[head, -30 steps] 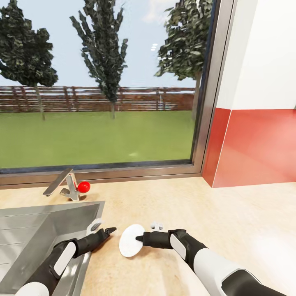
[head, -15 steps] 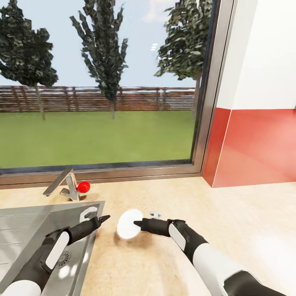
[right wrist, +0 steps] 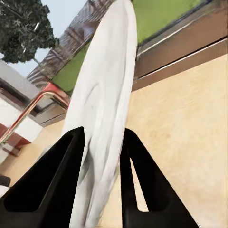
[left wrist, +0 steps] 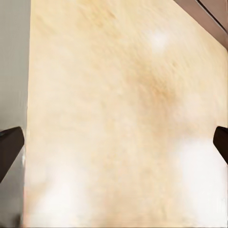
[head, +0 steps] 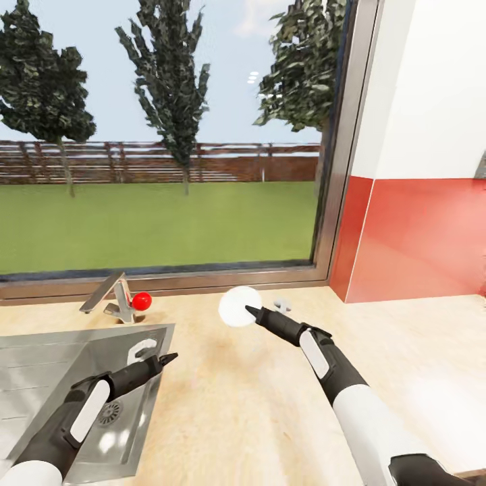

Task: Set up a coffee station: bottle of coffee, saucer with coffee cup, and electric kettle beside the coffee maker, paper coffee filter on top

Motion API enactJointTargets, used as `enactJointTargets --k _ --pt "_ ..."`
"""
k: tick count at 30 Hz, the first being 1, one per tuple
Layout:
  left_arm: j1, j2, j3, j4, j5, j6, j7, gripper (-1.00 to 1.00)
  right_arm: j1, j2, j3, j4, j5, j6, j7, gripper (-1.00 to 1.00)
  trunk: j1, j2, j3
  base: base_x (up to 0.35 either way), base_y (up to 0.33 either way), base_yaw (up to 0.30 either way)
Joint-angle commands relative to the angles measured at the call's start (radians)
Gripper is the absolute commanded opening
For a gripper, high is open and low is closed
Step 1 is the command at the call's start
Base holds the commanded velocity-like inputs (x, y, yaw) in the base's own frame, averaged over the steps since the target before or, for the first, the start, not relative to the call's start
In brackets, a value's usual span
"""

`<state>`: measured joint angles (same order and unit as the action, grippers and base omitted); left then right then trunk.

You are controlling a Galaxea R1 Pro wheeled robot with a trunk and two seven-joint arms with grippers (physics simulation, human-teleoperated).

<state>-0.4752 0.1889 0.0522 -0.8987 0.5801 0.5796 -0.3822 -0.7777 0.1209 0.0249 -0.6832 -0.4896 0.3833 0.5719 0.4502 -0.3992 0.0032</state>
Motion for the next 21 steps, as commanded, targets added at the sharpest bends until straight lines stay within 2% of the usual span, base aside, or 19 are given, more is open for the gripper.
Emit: enactJointTargets --k 1,14,21 --pt "0.000 0.000 0.002 0.000 0.005 0.008 -0.001 1.00 0.000 -0.001 0.000 -0.014 -0.008 0.009 -0.001 -1.00 0.000 -0.001 -0.001 -0.326 0.000 0.000" --pt "0.000 -0.003 -0.001 0.000 0.005 0.008 -0.001 1.00 0.000 -0.002 0.003 -0.065 -0.006 0.009 0.001 -1.00 0.000 -0.001 -0.001 -0.335 0.000 0.000" --pt "0.000 -0.003 -0.002 0.000 0.004 0.008 -0.001 1.00 0.000 -0.015 0.003 -0.084 -0.006 0.009 0.002 -1.00 0.000 -0.001 -0.001 -0.337 0.000 0.000"
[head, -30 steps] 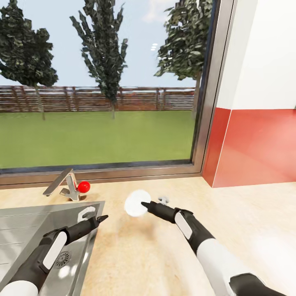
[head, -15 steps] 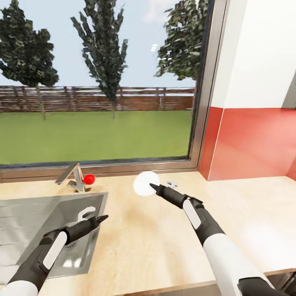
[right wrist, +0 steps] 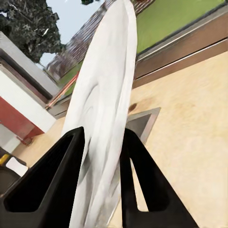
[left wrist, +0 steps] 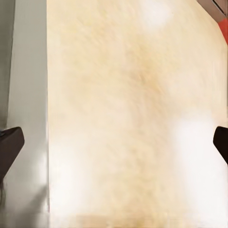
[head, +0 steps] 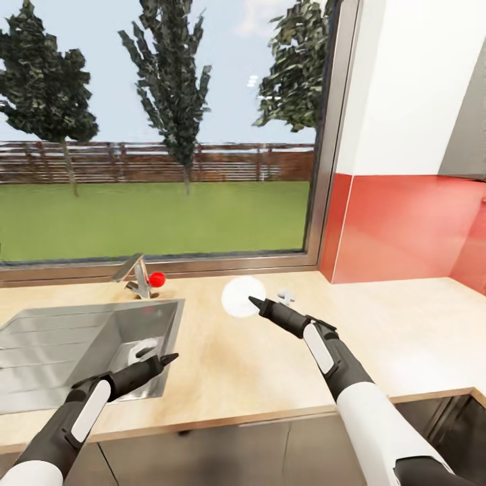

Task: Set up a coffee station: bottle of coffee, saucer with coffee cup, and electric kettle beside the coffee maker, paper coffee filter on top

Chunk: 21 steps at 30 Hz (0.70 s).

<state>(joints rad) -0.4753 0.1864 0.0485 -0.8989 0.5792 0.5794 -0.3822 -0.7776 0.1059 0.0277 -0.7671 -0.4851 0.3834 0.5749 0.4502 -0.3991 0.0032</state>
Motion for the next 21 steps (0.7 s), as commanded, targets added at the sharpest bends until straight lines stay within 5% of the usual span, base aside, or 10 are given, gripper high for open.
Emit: enactJointTargets --k 1,13,15,17,21 --pt "0.000 -0.001 0.002 0.000 0.005 0.008 -0.001 1.00 0.000 -0.001 0.000 -0.003 -0.010 0.009 -0.001 -1.00 0.000 -0.001 -0.001 -0.338 0.000 0.000" --pt "-0.001 -0.001 0.001 -0.026 0.006 0.008 -0.007 1.00 0.000 -0.006 0.000 -0.005 -0.010 0.008 -0.001 -1.00 0.000 -0.001 -0.001 -0.338 0.000 0.190" --pt "0.000 0.000 0.000 -0.078 0.003 0.008 -0.049 1.00 0.000 -0.006 0.000 -0.005 -0.010 0.008 -0.001 -1.00 0.000 -0.001 -0.001 -0.338 0.000 0.275" --pt "0.008 0.009 0.001 -0.129 -0.004 0.007 -0.166 1.00 0.000 -0.006 0.000 -0.005 -0.010 0.008 -0.001 -1.00 0.000 -0.001 -0.001 -0.338 0.000 0.176" --pt "0.098 0.040 0.003 -0.142 -0.012 0.002 -0.253 1.00 0.000 -0.006 0.000 -0.005 -0.010 0.008 -0.001 -1.00 0.000 -0.001 -0.001 -0.338 0.000 0.051"
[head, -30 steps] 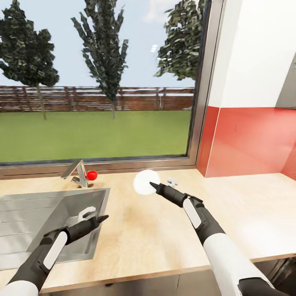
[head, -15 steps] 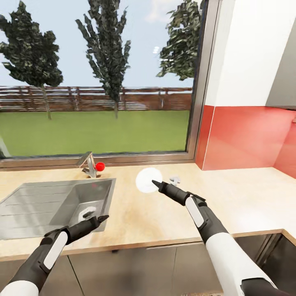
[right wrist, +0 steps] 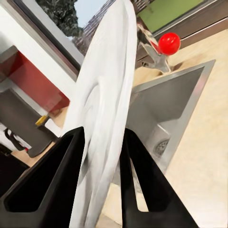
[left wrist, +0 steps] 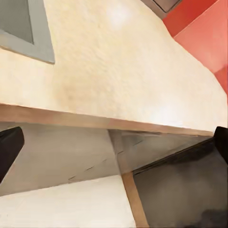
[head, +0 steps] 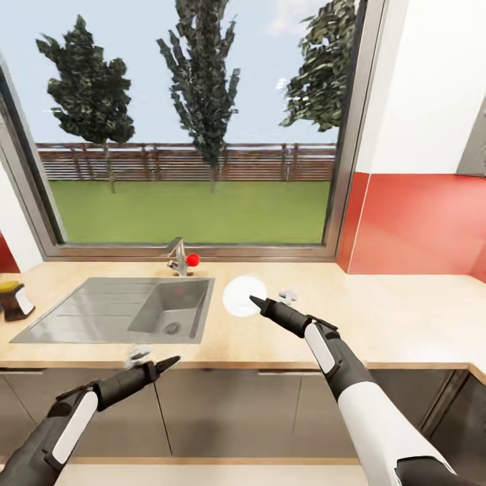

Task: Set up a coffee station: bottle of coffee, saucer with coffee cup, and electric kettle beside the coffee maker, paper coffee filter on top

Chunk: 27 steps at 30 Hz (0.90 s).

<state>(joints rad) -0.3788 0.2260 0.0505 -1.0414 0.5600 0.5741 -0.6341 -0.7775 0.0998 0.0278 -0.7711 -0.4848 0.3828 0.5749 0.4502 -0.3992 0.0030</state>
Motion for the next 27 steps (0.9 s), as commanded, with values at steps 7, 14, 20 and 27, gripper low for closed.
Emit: enactJointTargets --k 7,14,20,27 --pt "0.328 0.086 0.010 0.020 -0.007 -0.199 -0.054 1.00 0.000 0.000 0.001 -0.002 -0.012 0.010 0.000 -1.00 0.000 -0.001 0.000 -0.292 0.000 0.003" --pt "0.443 0.087 0.011 0.304 -0.166 -0.326 -0.010 1.00 0.000 0.001 0.005 -0.002 -0.012 0.010 0.000 -1.00 0.000 -0.001 0.000 -0.036 0.000 0.000" --pt "0.440 0.058 0.008 0.581 -0.275 -0.402 0.436 1.00 0.000 0.008 0.065 -0.017 -0.013 0.013 0.002 -1.00 0.000 -0.001 0.000 0.000 0.000 0.000" --pt "0.440 0.013 0.001 0.710 -0.281 -0.401 0.823 1.00 0.000 0.011 0.144 -0.020 -0.015 0.015 0.002 -1.00 0.000 -0.001 0.000 0.000 0.000 0.000"
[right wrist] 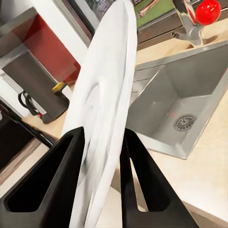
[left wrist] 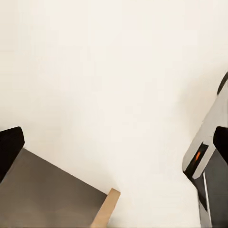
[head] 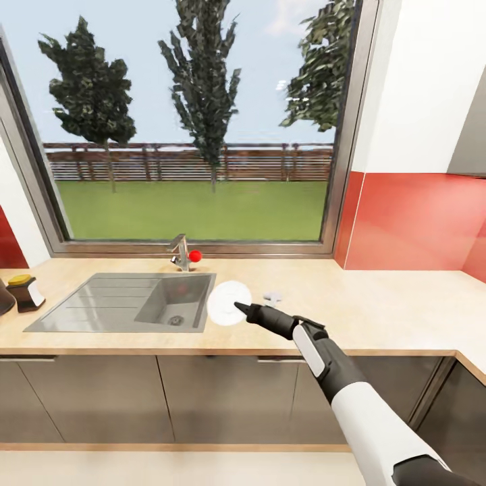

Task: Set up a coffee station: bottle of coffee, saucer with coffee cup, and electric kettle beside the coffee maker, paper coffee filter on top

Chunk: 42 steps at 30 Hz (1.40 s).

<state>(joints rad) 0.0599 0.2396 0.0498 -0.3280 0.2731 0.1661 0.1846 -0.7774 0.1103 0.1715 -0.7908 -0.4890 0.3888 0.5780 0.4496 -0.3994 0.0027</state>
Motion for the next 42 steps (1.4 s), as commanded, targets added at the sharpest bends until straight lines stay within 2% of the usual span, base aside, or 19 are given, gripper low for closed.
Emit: enactJointTargets --k 1,4,12,32,42 --pt "0.001 -0.001 0.001 0.009 0.006 0.007 0.013 1.00 0.000 0.000 0.001 0.000 -0.011 0.010 -0.001 -1.00 0.000 -0.001 0.000 0.000 0.000 0.000" --pt "0.002 -0.003 -0.001 0.068 0.006 0.007 0.026 1.00 0.000 0.001 0.003 0.001 -0.012 0.013 0.002 -1.00 0.000 -0.001 0.000 0.000 0.000 0.000" --pt "0.003 -0.009 0.000 0.079 0.005 0.007 0.027 1.00 0.000 0.003 0.003 0.011 -0.013 0.013 0.015 -1.00 0.000 -0.001 0.000 0.000 0.000 0.037" --pt "0.002 -0.011 0.001 0.071 -0.012 0.003 0.027 1.00 0.000 0.014 0.003 0.011 -0.012 0.013 0.016 -1.00 0.000 -0.001 0.000 0.000 0.000 0.265" --pt "0.002 -0.023 0.001 0.066 -0.012 0.004 0.027 1.00 0.000 0.014 0.003 0.011 -0.012 0.013 0.016 -1.00 0.000 -0.001 0.000 0.000 0.000 0.275"
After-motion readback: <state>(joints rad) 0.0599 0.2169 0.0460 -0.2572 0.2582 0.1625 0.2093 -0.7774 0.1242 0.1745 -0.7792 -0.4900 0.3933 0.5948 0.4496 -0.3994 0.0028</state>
